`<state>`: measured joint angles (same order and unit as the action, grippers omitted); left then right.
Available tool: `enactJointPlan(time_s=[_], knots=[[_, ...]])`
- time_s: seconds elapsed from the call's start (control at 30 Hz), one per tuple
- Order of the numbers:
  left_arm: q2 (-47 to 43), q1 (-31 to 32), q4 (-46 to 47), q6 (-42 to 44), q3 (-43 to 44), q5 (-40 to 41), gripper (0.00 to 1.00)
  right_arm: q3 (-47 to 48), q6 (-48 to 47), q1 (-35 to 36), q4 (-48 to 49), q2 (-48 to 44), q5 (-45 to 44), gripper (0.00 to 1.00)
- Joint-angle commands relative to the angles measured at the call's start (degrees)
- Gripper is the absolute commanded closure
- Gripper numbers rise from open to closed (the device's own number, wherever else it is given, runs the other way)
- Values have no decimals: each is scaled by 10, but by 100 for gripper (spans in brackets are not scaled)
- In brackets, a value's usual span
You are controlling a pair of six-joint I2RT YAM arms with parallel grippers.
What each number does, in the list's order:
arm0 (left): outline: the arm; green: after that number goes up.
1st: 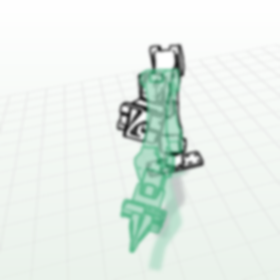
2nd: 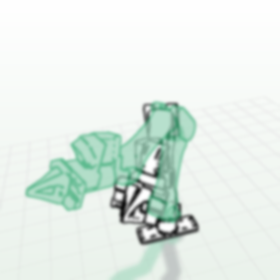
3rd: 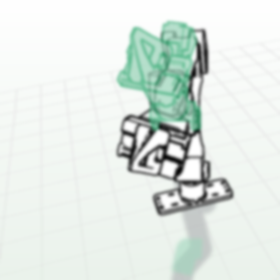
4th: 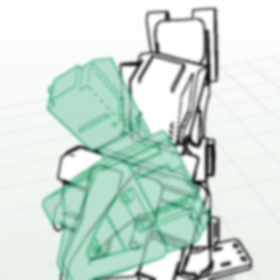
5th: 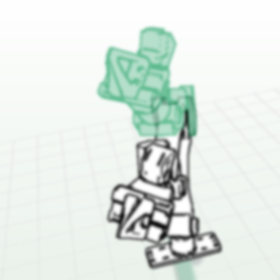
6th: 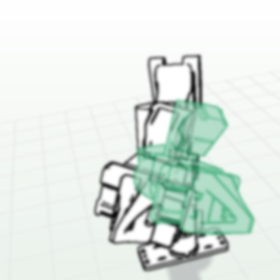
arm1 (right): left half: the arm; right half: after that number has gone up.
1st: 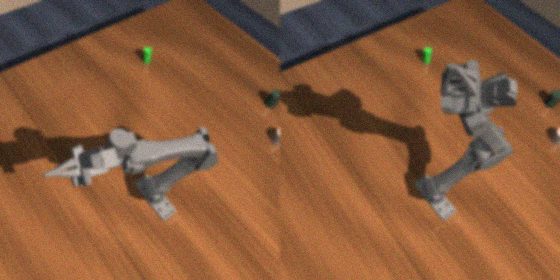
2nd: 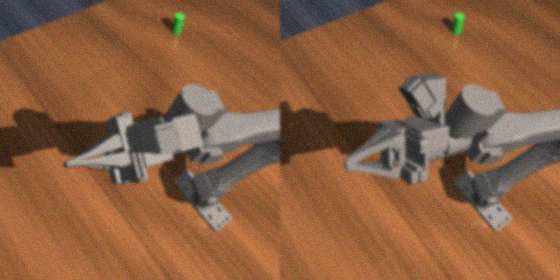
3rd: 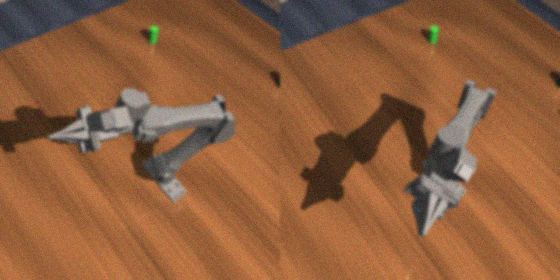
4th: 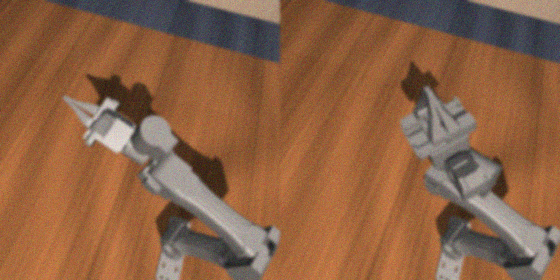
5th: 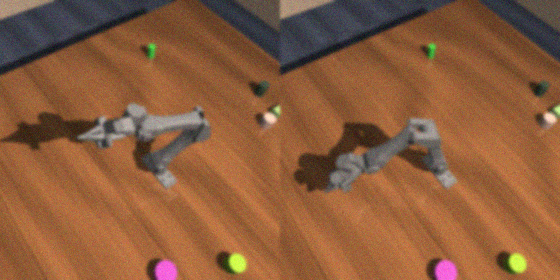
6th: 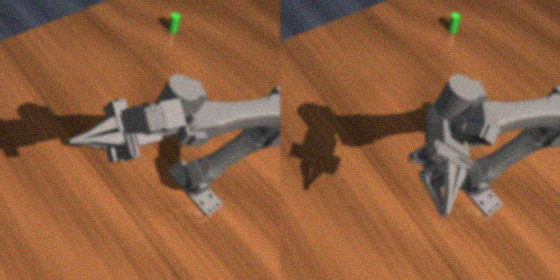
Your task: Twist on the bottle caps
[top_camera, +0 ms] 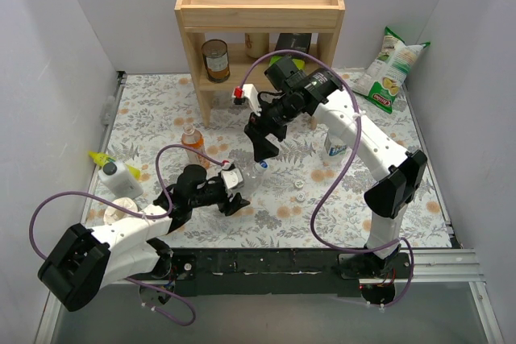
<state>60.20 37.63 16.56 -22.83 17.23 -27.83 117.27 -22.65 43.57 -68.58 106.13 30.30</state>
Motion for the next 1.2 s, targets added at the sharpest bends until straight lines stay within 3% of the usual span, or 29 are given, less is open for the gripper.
enactJointPlan(time_s=[0.0, 0.2, 0.43, 0.67, 1.0, 1.17], knots=[[-10, -8, -31, 33, 22, -71, 100, 18, -162, -13, -42, -39, 58, 5], [-10, -12, -73, 55, 47, -107, 100, -84, -329, -6, -36, -137, 78, 7], [-4, -13, -83, 56, 61, -133, 100, -149, -436, 17, -39, -183, 50, 13], [12, -13, -84, 58, 80, -149, 100, -177, -477, 37, -17, -200, 34, 22], [30, -13, -88, 62, 92, -159, 100, -184, -490, 40, -1, -199, 41, 44], [41, -13, -96, 70, 102, -163, 100, -170, -507, 43, -34, -189, 55, 48]])
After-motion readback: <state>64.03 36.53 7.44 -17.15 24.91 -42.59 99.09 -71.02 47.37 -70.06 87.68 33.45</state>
